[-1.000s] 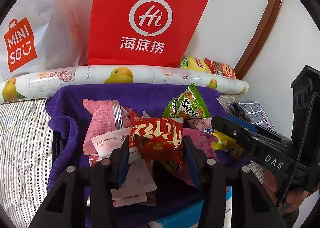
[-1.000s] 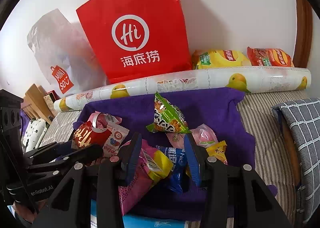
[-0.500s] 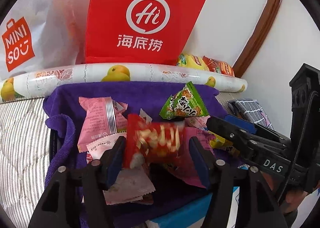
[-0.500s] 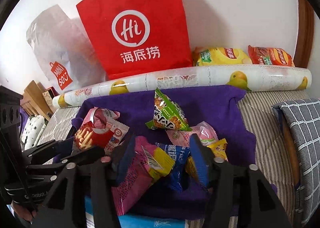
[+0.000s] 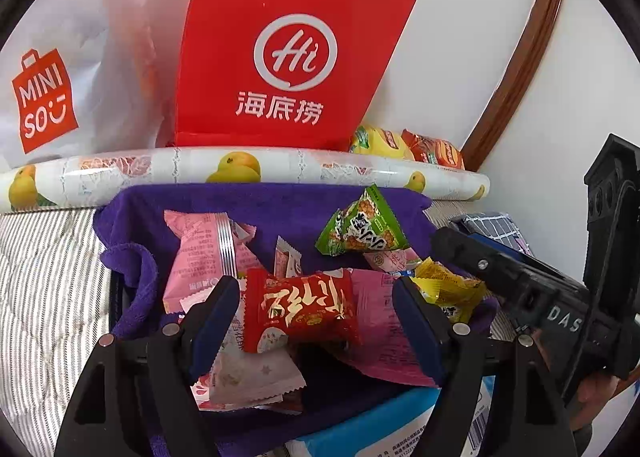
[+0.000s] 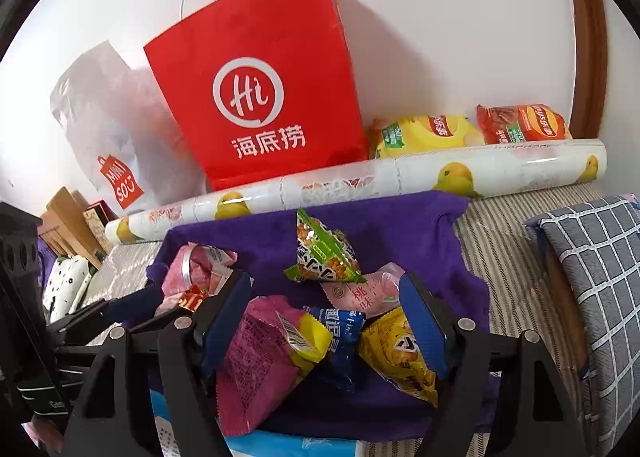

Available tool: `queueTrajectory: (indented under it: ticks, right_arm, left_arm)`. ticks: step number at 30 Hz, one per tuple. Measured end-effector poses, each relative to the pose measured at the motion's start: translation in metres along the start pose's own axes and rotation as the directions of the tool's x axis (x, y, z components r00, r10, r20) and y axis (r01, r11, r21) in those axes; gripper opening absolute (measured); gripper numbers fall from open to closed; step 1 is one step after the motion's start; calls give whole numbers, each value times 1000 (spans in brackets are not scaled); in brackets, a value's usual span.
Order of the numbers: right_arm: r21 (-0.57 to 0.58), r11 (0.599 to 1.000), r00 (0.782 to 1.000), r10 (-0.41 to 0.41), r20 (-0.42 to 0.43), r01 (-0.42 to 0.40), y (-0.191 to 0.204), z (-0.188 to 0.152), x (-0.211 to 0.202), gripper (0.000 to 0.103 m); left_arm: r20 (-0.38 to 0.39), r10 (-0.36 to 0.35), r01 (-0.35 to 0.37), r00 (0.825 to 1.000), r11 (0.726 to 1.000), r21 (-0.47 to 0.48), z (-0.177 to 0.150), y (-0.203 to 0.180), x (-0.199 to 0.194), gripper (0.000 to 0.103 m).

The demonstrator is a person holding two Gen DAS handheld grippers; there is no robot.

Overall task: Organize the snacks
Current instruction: 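Open the right gripper to drop the green bag while the left gripper drops the red packet, then withdraw both open grippers away from the towel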

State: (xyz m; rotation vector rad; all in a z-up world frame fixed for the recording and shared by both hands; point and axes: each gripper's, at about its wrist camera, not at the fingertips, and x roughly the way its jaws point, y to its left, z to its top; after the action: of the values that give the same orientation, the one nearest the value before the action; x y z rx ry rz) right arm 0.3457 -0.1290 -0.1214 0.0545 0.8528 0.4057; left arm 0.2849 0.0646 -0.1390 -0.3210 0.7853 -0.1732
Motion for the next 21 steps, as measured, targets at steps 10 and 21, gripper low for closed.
queueTrajectory:
  ticks: [10, 21]
  right_arm:
    - [47, 997, 998, -64, -25, 66, 6, -1, -49, 76]
    - [-58, 983, 983, -179, -50, 176, 34, -35, -122, 84]
  left_arm:
    - [62, 100, -105, 993, 991, 88, 2, -16, -20, 77]
    - [29, 80, -83, 996, 990, 115, -28, -43, -85, 90]
